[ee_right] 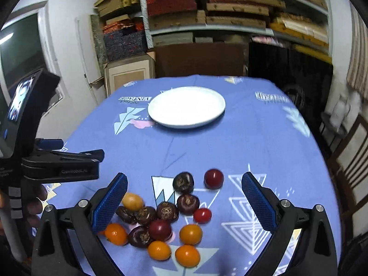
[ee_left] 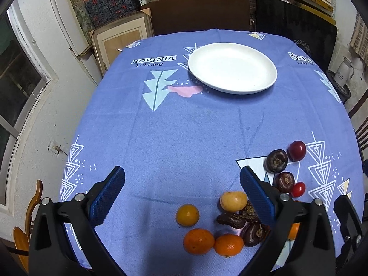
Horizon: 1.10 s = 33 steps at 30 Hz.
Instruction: Organize fruits
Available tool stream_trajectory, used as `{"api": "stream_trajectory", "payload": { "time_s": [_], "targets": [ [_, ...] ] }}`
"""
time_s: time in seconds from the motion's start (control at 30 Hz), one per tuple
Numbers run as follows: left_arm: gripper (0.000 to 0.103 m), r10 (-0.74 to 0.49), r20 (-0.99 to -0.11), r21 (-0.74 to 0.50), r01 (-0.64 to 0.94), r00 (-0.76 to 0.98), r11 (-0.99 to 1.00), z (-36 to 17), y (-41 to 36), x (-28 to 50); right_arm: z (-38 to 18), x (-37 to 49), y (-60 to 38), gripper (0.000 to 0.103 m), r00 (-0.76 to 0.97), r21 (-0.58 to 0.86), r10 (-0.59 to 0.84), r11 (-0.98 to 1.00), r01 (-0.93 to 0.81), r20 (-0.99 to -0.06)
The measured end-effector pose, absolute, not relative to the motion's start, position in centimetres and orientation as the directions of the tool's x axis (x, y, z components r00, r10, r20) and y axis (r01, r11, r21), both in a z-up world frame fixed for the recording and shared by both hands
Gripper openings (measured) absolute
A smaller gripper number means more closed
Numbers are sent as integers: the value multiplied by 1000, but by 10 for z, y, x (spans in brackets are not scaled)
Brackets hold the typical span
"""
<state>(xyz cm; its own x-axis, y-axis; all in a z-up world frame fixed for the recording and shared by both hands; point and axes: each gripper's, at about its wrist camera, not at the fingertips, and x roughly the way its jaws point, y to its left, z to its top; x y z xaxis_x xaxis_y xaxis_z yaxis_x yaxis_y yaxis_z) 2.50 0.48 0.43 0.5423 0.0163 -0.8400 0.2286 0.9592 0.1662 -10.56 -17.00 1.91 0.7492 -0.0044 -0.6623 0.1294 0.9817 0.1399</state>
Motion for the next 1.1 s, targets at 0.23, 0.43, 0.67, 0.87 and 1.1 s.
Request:
{"api": "stream_trajectory", "payload": {
  "time_s": [0.23, 0.43, 0.67, 0.87, 1.1],
  "targets": [
    [98, 26, -833, 175, 218, 553, 960, 4, 8, 27, 7, -106, -166, 100, 733, 184, 37, 975, 121, -679],
    [98, 20, -834, 165, 213, 552, 963, 4, 9, 30, 4, -105, -159, 100, 718, 165, 34, 980, 113, -695],
    [98, 4, -842, 152, 231, 539, 961, 1, 12, 30, -3, -105, -156, 100, 688, 132, 34, 987, 90, -725],
    [98, -46, -855, 127, 295, 516, 947, -10, 45, 16, -28, -130, -166, 100, 576, 68, 36, 997, 33, -817],
    [98, -122, -918, 32, 376, 377, 926, -50, 85, -26, -63, -159, -167, 97, 464, 71, 65, 997, -5, -883]
  ]
}}
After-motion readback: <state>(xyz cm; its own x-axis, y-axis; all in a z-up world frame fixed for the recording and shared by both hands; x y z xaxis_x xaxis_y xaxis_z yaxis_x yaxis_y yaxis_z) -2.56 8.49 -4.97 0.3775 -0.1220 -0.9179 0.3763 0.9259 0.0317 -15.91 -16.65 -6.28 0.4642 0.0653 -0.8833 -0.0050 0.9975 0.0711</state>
